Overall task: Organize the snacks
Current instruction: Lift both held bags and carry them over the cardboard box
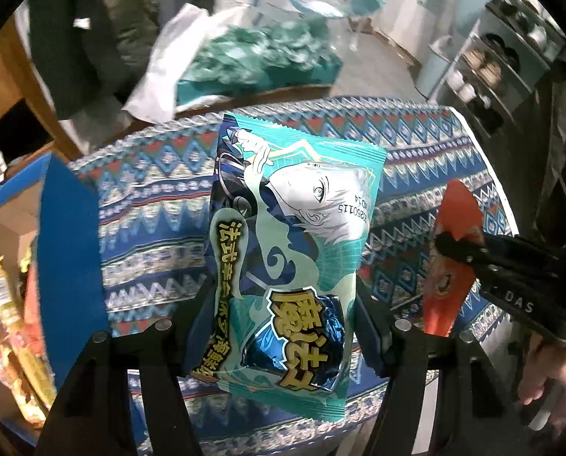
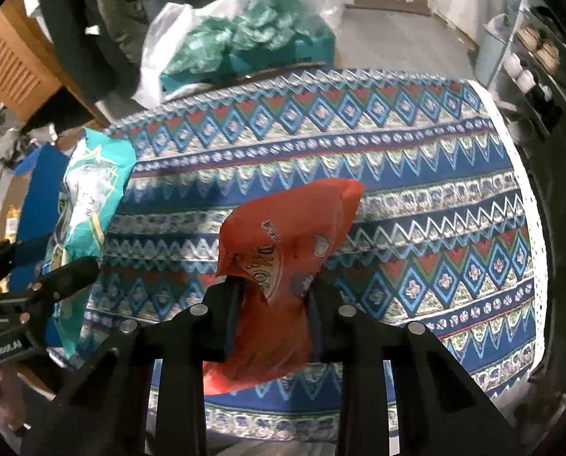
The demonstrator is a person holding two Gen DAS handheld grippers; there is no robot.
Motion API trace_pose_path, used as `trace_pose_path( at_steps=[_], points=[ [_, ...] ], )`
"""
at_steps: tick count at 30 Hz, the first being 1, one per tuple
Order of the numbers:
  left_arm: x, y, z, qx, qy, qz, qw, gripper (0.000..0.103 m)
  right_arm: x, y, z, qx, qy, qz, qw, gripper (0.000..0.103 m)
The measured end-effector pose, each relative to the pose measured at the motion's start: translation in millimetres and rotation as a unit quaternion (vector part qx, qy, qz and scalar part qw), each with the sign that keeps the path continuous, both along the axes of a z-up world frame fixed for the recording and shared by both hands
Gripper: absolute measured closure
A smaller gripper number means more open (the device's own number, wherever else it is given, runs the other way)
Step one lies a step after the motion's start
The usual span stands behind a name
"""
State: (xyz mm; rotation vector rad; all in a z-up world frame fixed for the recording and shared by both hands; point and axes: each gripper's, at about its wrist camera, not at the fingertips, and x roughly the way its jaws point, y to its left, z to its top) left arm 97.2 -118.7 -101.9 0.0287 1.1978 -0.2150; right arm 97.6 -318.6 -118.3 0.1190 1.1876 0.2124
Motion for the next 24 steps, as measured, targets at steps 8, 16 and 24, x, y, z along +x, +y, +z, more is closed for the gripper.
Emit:
trace_pose_path(
  at_steps=[8, 16, 24],
  points=[
    [-11.1, 34.8, 22.3, 0.004, -0.021, 0.034, 0.9992, 0.036, -3.8, 30.9, 28.6, 0.012, -0.032, 0.033, 0.999, 0.076],
    [-27.0, 66.1, 42.8, 0.009, -0.042, 0.061, 0.9973, 0.036, -9.9, 64.6, 53.5, 0.025, -0.049, 0.064, 0.996, 0.076],
    [-40.9, 106.1, 57.9, -0.005, -0.058, 0.094, 0.9939, 0.036, -15.0, 104.5, 75.9, 0.041, -0.065, 0.098, 0.992, 0.076]
  ],
)
